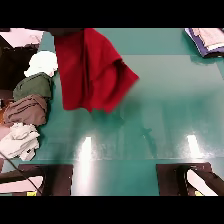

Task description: Fold the shirts.

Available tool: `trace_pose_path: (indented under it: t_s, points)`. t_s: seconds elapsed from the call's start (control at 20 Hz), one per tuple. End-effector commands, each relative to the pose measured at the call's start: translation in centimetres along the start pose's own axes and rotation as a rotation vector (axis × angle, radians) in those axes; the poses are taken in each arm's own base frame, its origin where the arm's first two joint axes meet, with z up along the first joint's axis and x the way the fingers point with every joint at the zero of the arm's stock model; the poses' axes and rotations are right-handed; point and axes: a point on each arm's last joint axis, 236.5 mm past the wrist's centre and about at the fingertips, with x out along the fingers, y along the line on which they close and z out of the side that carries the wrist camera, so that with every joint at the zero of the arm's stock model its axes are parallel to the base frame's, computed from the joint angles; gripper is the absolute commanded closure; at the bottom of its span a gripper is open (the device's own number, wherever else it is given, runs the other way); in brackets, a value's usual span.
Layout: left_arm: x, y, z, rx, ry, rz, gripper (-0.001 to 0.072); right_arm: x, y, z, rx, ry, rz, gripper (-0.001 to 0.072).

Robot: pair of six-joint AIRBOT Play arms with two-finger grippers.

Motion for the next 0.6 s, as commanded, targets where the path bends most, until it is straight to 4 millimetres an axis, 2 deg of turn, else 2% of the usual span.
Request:
trace_pose_path:
  t_s: [0.0, 0.05, 0.15, 0.25, 0.3, 0.35, 0.4, 0.45, 0.55]
  points:
    - [-1.1, -7.5, -0.4, 0.097, 0.06, -0.137, 0.0685, -1.5, 1.7, 1.3, -0.048, -0.019, 0.013, 0.0695]
    - [-0.1, -7.6, -2.3, 0.094, 0.126, -0.144, 0.0685, -1.6, 2.0, 0.8, -0.052, 0.003, 0.021, 0.0695]
    - [2.3, -5.6, -7.4, 0.06, 0.275, -0.096, 0.0685, -1.9, 2.4, -0.5, -0.056, 0.055, 0.032, 0.0695]
    - [4.4, -1.6, -13.2, -0.046, 0.398, -0.004, 0.0684, -2.0, 2.6, -1.6, -0.057, 0.101, 0.041, 0.0695]
    - [5.0, 1.3, -15.9, -0.133, 0.432, 0.083, 0.0683, -2.1, 2.7, -2.1, -0.057, 0.12, 0.045, 0.0695]
    - [5.0, 3.9, -18.2, -0.197, 0.458, 0.163, 0.0581, -2.1, 2.7, -2.4, -0.057, 0.134, 0.048, 0.0695]
    - [4.2, 6.4, -20.1, -0.275, 0.481, 0.238, 0.0233, -2.1, 2.7, -2.5, -0.057, 0.139, 0.049, 0.0695]
    - [2.8, 8.2, -21.2, -0.37, 0.492, 0.296, 0.0064, -2.1, 2.7, -2.5, -0.057, 0.139, 0.049, 0.0695]
    - [-0.8, 9.9, -22.5, -0.491, 0.522, 0.341, 0.0062, -2.1, 2.7, -2.5, -0.057, 0.139, 0.049, 0.0695]
